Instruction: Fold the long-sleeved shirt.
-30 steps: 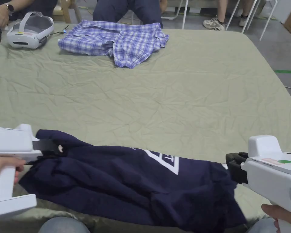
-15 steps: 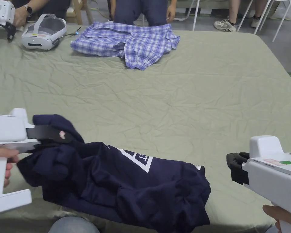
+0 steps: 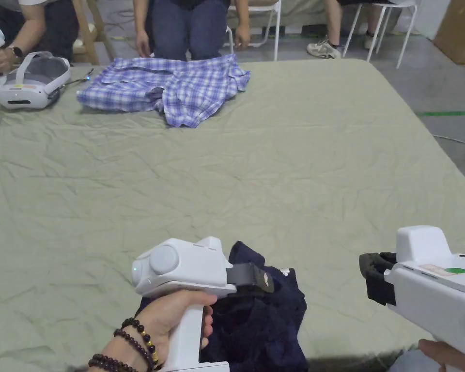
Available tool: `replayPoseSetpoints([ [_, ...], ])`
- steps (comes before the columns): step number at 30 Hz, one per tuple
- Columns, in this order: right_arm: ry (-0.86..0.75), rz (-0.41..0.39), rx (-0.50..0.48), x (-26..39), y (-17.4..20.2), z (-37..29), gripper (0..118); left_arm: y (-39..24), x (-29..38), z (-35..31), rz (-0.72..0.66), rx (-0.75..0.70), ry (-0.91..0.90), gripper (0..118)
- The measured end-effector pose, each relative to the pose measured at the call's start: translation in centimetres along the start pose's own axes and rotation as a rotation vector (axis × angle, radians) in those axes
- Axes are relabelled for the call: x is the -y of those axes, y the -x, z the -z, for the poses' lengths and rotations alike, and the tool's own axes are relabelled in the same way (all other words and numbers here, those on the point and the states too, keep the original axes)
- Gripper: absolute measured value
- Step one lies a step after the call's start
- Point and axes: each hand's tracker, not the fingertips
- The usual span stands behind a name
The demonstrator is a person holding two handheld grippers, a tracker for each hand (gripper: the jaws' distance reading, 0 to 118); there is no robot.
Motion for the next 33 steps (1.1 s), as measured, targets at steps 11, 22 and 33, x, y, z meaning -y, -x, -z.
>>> replayPoseSetpoints([
  [11,0.000,0.022,0.015,0.4,-1.0,0.2,0,-3.1,0.2,-14.6,0.127,0.020,-0.316,52],
  [22,0.010,0.004,-0.014,0.2,0.6,0.9,0,-3.5,3.0,-5.0,0.313,-0.195,-0.153,4],
  [33,0.019,0.010,0.001,0.4,0.5,0.3,0,-5.5,4.7,1.6,0.266,-0.104,-0.054,4],
])
